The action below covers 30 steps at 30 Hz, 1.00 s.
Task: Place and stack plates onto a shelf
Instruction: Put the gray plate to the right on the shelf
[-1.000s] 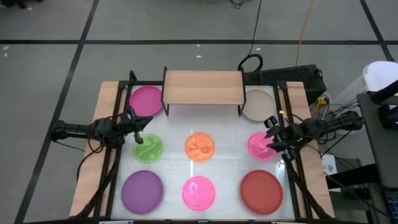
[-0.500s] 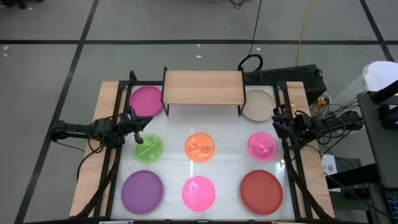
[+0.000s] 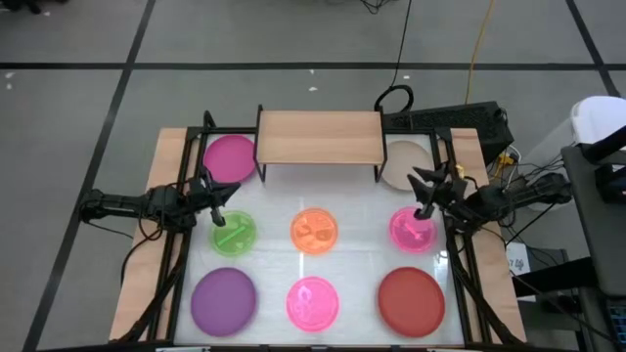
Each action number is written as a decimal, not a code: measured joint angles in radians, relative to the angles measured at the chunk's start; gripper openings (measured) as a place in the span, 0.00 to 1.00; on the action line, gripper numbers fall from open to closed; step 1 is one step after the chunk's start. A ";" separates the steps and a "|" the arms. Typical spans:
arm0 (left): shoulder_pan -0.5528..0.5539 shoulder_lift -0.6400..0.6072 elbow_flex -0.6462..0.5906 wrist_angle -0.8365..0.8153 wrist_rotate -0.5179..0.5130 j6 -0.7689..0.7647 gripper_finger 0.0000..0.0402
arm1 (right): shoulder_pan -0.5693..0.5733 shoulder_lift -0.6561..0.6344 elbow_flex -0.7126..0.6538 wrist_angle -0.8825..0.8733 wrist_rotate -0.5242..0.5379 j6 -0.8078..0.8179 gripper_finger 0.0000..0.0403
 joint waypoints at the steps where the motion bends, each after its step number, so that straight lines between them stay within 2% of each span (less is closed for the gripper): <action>1: 0.000 0.000 0.000 0.000 0.000 0.000 0.02 | 0.000 0.018 0.022 -0.026 0.000 -0.023 0.29; 6: 0.000 0.000 0.000 0.000 0.000 0.000 0.02 | 0.000 0.126 0.163 -0.082 0.054 -0.078 0.29; 10: 0.000 0.000 0.000 -0.001 0.000 0.000 0.02 | 0.001 0.204 0.303 -0.192 0.048 -0.090 0.29; 15: 0.000 0.000 0.000 -0.003 0.000 0.000 0.02 | 0.001 0.289 0.456 -0.524 0.055 -0.029 0.28; 19: 0.000 0.000 0.000 -0.003 0.000 0.000 0.02 | 0.001 0.345 0.550 -0.898 0.076 0.157 0.26; 23: 0.000 0.000 0.000 -0.003 0.000 0.000 0.02 | 0.004 0.388 0.562 -1.137 0.035 0.326 0.26; 25: 0.000 0.000 0.000 -0.003 0.000 0.000 0.02 | 0.005 0.406 0.543 -1.174 -0.008 0.367 0.27; 30: 0.000 0.000 0.000 -0.003 0.000 0.000 0.02 | -0.010 0.428 0.496 -1.268 0.019 0.438 0.33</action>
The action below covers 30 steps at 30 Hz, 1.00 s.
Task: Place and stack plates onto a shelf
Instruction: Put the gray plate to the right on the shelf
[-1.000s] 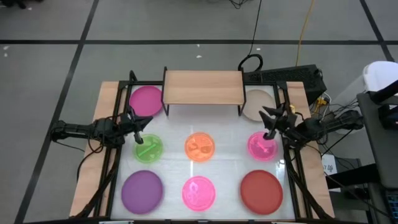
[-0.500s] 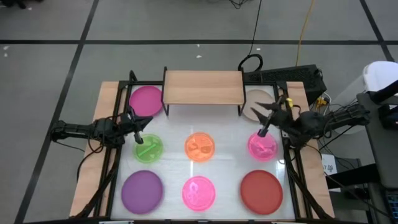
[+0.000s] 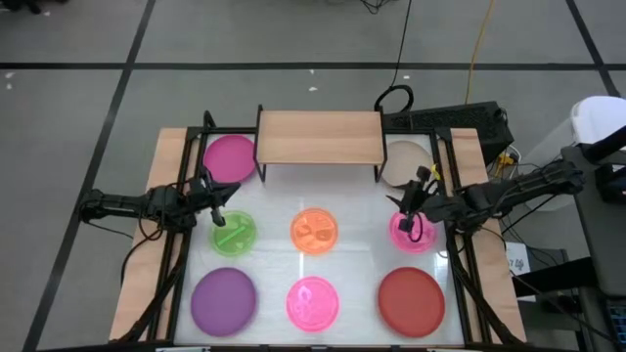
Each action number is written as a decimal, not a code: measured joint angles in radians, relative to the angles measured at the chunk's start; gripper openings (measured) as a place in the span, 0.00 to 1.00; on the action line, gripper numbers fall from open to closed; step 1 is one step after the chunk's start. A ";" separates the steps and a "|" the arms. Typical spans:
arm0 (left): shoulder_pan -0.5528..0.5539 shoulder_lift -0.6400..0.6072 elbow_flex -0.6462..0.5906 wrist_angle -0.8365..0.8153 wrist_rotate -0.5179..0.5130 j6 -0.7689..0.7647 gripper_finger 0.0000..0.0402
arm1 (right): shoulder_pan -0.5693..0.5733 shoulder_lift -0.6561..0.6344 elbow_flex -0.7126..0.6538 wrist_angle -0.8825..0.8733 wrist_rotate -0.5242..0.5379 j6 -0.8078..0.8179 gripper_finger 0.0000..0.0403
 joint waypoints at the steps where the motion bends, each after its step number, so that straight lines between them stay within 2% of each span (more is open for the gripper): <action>1: 0.000 0.000 0.000 0.000 0.000 0.000 0.02 | -0.007 0.003 -0.003 -0.031 0.012 0.029 0.35; 5: 0.000 0.000 0.000 0.000 0.000 0.000 0.02 | -0.047 0.015 -0.013 -0.165 0.028 0.171 0.40; 12: 0.000 0.000 0.000 0.000 0.000 0.000 0.02 | -0.176 0.065 -0.044 -0.164 -0.039 0.289 0.45; 18: 0.000 0.000 0.000 0.001 0.000 0.000 0.02 | -0.301 0.174 -0.061 -0.102 -0.129 0.232 0.45; 30: 0.000 0.000 0.000 0.001 0.000 0.000 0.02 | -0.480 0.428 -0.062 -0.024 -0.131 0.173 0.44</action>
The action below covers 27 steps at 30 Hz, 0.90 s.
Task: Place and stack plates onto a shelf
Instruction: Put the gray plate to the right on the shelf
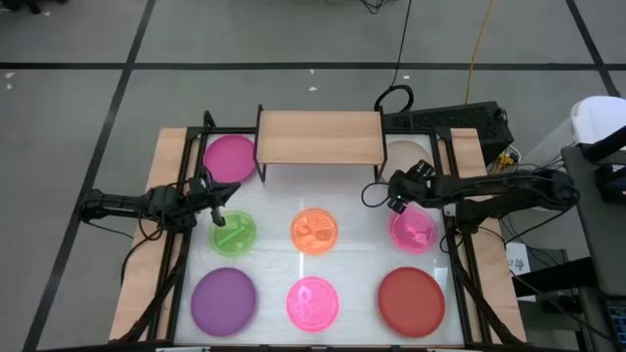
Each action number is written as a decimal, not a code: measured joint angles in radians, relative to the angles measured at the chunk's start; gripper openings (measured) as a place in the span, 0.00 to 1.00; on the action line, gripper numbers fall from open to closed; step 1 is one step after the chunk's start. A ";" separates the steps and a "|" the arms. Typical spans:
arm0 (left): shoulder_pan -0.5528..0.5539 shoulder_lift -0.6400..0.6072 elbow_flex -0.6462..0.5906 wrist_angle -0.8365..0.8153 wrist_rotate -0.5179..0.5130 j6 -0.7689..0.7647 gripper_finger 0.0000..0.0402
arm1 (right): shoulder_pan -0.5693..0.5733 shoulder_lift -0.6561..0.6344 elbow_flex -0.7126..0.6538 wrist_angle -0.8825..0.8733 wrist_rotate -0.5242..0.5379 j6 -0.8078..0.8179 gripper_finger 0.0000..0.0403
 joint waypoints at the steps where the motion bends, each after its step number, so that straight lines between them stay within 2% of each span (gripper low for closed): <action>1: 0.000 0.000 0.000 0.000 0.000 0.000 0.02 | -0.007 0.015 0.000 0.007 0.000 -0.005 0.44; 11: 0.000 0.000 0.000 0.000 0.000 0.000 0.02 | -0.045 0.078 0.000 0.023 -0.028 -0.008 0.44; 20: 0.000 0.000 0.000 0.000 0.000 0.000 0.02 | -0.045 -0.026 0.000 0.023 -0.031 -0.029 0.44; 27: 0.000 0.000 0.000 0.000 0.000 0.000 0.02 | -0.045 -0.119 0.001 0.053 -0.237 -0.025 0.44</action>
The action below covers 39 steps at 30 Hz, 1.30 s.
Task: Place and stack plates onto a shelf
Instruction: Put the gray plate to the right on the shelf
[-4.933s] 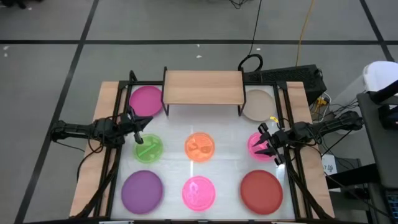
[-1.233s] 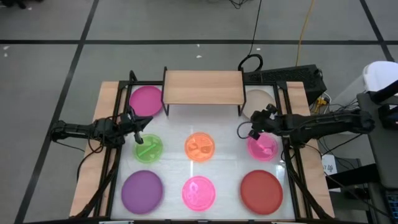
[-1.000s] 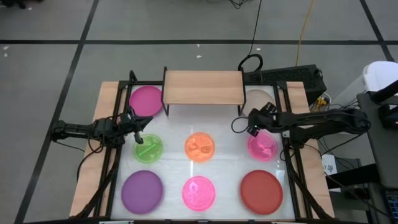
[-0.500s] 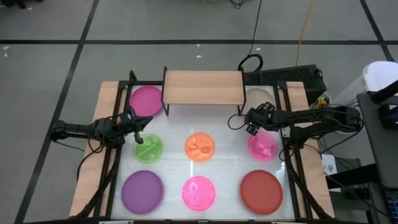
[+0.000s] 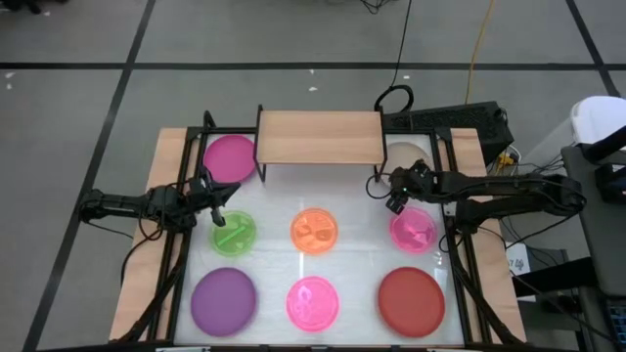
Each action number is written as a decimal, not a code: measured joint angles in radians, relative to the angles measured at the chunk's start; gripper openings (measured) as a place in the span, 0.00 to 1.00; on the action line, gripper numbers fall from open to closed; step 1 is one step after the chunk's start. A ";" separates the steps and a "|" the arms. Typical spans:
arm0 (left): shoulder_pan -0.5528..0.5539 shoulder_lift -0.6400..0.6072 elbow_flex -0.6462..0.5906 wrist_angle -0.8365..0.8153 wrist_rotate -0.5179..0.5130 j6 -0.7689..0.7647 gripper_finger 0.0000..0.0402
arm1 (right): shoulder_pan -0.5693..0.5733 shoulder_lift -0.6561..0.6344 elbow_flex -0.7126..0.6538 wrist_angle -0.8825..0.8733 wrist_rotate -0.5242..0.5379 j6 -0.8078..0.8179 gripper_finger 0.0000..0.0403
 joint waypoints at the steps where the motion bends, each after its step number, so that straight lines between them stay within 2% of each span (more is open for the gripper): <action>1: 0.000 0.000 0.000 0.000 0.000 0.000 0.02 | 0.000 0.001 0.000 0.003 -0.022 -0.002 0.44; 4: 0.000 0.000 0.000 0.000 0.000 0.000 0.02 | 0.000 0.021 0.000 0.007 -0.018 -0.001 0.44; 7: 0.000 0.000 0.000 0.000 0.000 0.000 0.02 | 0.000 0.053 -0.019 0.029 0.041 -0.002 0.44; 15: 0.000 0.000 0.000 0.000 0.000 0.000 0.02 | -0.021 0.097 -0.166 0.230 0.110 -0.024 0.43; 19: 0.000 0.000 0.000 0.000 0.000 0.000 0.02 | -0.031 0.090 -0.198 0.264 0.109 -0.003 0.34; 26: 0.000 0.000 0.000 0.000 0.000 0.000 0.02 | -0.032 0.092 -0.200 0.304 0.134 -0.018 0.05; 32: 0.000 0.000 0.000 0.000 0.000 0.000 0.02 | -0.031 0.071 -0.199 0.343 0.236 0.040 0.02; 39: 0.000 0.000 0.000 0.000 0.000 0.000 0.02 | -0.031 -0.074 -0.182 0.374 0.366 0.058 0.01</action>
